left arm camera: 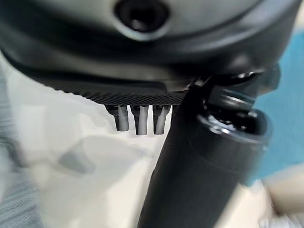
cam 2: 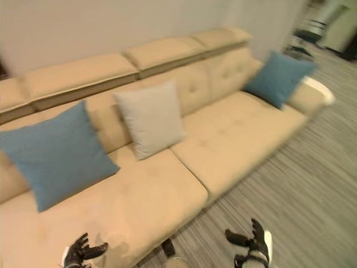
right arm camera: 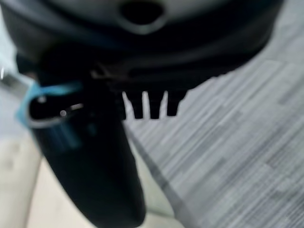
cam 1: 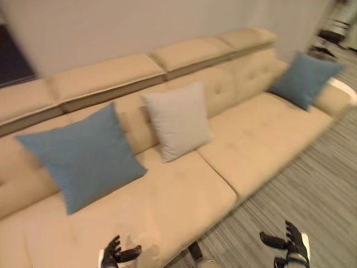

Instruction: Pick up all the scattered cushions and arrange them neatly on the sofa.

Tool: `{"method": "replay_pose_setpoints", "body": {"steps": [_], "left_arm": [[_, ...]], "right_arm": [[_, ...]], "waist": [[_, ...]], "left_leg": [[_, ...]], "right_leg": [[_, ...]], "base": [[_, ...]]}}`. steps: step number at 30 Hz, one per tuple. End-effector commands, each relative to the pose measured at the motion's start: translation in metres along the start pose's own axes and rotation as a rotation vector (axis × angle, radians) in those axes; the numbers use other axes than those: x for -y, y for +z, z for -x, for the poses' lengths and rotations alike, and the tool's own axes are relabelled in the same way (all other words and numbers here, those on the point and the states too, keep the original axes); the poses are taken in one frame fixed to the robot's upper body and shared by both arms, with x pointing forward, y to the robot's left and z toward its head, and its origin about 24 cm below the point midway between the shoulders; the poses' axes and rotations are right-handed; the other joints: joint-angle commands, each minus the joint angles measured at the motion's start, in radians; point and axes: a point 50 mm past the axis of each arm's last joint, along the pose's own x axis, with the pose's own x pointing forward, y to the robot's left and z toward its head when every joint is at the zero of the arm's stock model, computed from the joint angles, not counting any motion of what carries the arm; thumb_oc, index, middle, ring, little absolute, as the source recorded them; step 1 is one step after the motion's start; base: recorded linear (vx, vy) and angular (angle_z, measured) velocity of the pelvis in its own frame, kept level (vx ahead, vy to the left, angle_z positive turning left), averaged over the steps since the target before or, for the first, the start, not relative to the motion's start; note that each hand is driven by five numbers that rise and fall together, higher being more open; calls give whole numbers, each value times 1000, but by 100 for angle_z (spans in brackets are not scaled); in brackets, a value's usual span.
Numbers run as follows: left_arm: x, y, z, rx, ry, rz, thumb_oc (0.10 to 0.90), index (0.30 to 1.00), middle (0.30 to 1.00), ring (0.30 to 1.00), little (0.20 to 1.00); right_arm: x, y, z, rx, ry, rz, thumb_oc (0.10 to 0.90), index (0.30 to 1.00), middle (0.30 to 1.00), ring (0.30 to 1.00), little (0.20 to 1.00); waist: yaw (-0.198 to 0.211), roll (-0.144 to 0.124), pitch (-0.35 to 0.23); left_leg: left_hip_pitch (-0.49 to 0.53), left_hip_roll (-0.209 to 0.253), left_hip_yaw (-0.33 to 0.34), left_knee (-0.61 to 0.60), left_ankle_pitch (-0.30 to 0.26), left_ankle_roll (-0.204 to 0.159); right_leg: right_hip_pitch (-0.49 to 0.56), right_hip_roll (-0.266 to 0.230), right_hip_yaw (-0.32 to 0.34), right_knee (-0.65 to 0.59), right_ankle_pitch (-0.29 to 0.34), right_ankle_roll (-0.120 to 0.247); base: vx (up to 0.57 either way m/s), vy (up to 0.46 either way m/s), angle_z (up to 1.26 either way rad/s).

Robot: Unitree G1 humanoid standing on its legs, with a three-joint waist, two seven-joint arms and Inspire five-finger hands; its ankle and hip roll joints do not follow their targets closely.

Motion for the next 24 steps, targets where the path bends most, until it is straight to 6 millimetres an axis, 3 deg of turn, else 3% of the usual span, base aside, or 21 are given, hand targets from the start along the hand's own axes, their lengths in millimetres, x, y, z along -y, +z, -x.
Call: {"method": "replay_pose_setpoints", "body": {"steps": [1, 2, 5, 6, 8, 9, 10, 11, 15, 17, 19, 24], "left_arm": [[-2, 15, -5, 72, -27, -24, 800, 900, 900, 900, 900], [7, 12, -4, 48, -66, -8, 800, 900, 900, 900, 900], [13, 3, -3, 3, -89, -10, 800, 900, 900, 900, 900], [19, 11, -4, 33, -112, -18, 800, 900, 900, 900, 900], [22, 19, -5, 61, -123, -23, 800, 900, 900, 900, 900], [23, 27, -7, 85, -119, -11, 800, 900, 900, 900, 900], [27, 40, -9, 131, -129, 9, 800, 900, 900, 900, 900], [27, 42, -9, 134, -126, 21, 800, 900, 900, 900, 900], [25, 35, -7, 115, -117, 9, 800, 900, 900, 900, 900], [25, 31, -6, 94, -111, 8, 800, 900, 900, 900, 900], [20, 23, -5, 60, -95, 24, 800, 900, 900, 900, 900], [19, 21, -7, 49, -113, 3, 800, 900, 900, 900, 900]], "right_arm": [[27, 44, -18, 162, -118, -27, 800, 900, 900, 900, 900], [19, 53, -18, 192, -86, -8, 800, 900, 900, 900, 900], [11, 56, -16, 209, -55, 16, 800, 900, 900, 900, 900], [2, 57, -13, 216, -18, 34, 800, 900, 900, 900, 900], [-5, 59, -13, 221, -1, 47, 800, 900, 900, 900, 900], [-11, 64, -12, 241, 10, 58, 800, 900, 900, 900, 900], [-18, 70, -10, 282, 16, 84, 800, 900, 900, 900, 900], [-20, 69, -9, 286, 17, 94, 800, 900, 900, 900, 900], [-20, 67, -7, 293, 11, 145, 800, 900, 900, 900, 900], [-22, 66, -7, 290, 4, 161, 800, 900, 900, 900, 900], [-28, 68, -6, 291, 27, 171, 800, 900, 900, 900, 900], [-31, 52, -2, 228, 37, 181, 800, 900, 900, 900, 900]], "waist": [[-19, -20, 15], [-50, -6, 23], [-62, 4, 28], [-75, 11, 40], [-77, 7, 58], [-66, 17, 81], [-40, 50, 115], [-30, 58, 118], [14, 77, 86], [44, 87, 75], [77, 99, 62], [63, 82, 51]], "left_leg": [[9, -11, -40, 11, 60, -83], [15, -16, 5, -7, 35, -76], [31, -22, 79, -43, 23, -61], [35, -34, 134, -57, 18, -48], [28, -42, 170, -64, 29, -45], [23, -38, 196, -65, 33, -41], [5, -18, 267, -76, 55, -34], [-2, -11, 307, -82, 67, -28], [-17, 27, 474, -103, 86, -11], [-23, 59, 569, -102, 90, -10], [3, 92, 684, -103, 64, -11], [6, 121, 731, -79, 84, -37]], "right_leg": [[160, -9, 18, -257, 27, -23], [128, -8, 51, -246, 50, 0], [107, -12, 92, -247, 71, 31], [92, -27, 99, -256, 96, 64], [66, -42, 78, -257, 128, 79], [41, -66, -16, -251, 117, 68], [46, -170, -329, -219, 46, 8], [67, -205, -433, -191, 20, -13], [149, -269, -610, -111, -45, -36], [188, -330, -736, -103, -49, -31], [232, -416, -859, -58, -40, -1], [257, -345, -776, -168, -41, 14]], "base": [[-192, 206, -103], [-196, 209, -47], [-171, 217, -73], [-272, 233, -125], [-227, 95, -97], [-376, 61, -91], [-456, 77, -91], [-411, 71, -71], [-208, 13, -148], [-105, -58, -115], [-16, -83, -139], [13, -216, -142]]}}
